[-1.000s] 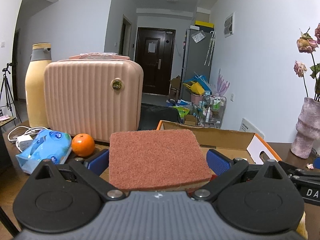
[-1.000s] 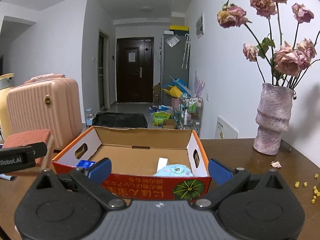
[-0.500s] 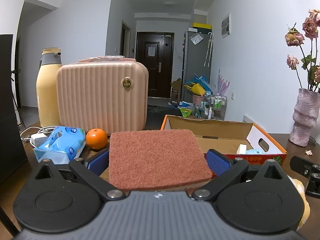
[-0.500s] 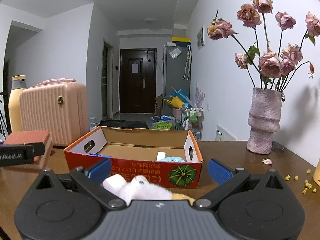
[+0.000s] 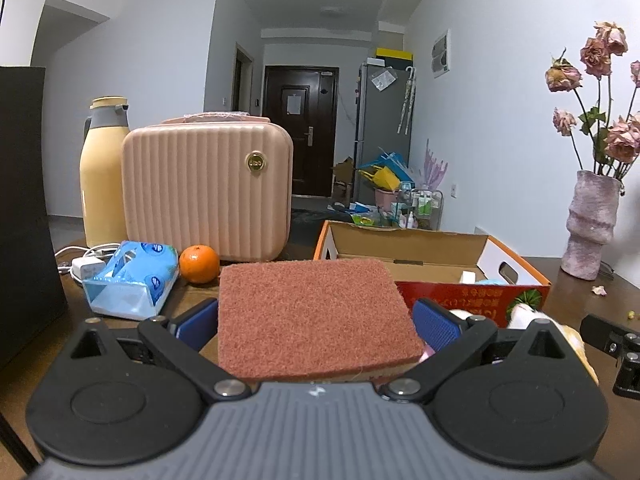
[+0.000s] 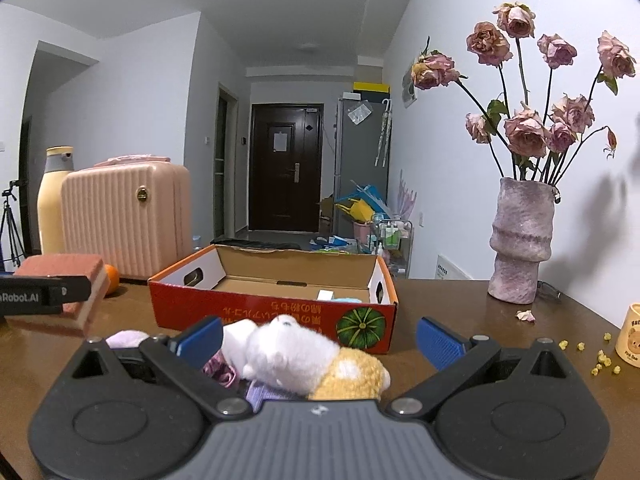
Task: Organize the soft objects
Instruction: 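Move the right gripper back over the pile of soft items, then grasp the clear plastic bag with the right gripper and lift it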
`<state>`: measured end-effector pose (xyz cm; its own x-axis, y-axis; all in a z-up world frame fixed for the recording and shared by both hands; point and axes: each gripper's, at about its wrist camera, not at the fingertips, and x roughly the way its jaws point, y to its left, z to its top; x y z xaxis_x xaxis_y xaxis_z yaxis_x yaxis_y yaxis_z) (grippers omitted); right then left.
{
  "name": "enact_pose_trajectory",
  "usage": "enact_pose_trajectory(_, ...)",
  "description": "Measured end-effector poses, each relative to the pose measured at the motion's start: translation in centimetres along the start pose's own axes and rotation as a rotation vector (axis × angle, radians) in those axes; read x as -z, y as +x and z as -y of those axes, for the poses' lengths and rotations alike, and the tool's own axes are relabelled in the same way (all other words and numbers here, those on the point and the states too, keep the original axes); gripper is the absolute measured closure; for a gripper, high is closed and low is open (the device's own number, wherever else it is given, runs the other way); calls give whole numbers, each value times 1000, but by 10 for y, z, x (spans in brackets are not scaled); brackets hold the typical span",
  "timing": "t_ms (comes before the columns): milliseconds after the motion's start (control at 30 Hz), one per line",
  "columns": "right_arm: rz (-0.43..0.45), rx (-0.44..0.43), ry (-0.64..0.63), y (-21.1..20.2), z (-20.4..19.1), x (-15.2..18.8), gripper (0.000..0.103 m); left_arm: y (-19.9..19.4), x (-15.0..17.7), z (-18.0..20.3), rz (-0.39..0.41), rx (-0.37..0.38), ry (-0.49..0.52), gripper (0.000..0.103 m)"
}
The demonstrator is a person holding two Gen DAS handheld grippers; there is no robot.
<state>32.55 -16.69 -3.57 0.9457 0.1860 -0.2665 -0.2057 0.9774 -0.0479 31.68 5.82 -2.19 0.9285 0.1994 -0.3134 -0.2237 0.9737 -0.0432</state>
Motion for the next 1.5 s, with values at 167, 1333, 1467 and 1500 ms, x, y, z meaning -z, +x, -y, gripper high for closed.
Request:
enact_pose_trajectory(167,3,-9,0,-11,3,5,0,-10,7,-2,-15,17,7,0)
enact_pose_trajectory(1333,-62,-102,0,-19,-2,30,0,-44,31,-12,-52,87,22,0)
enact_pose_trajectory(1467,-79,-115,4,-17,-5,32,0,-44,32,-15,-51,92,30,0)
enact_pose_trajectory(1500,-82,-114,1,-16,-6,33,0,-44,32,-15,-51,92,33,0)
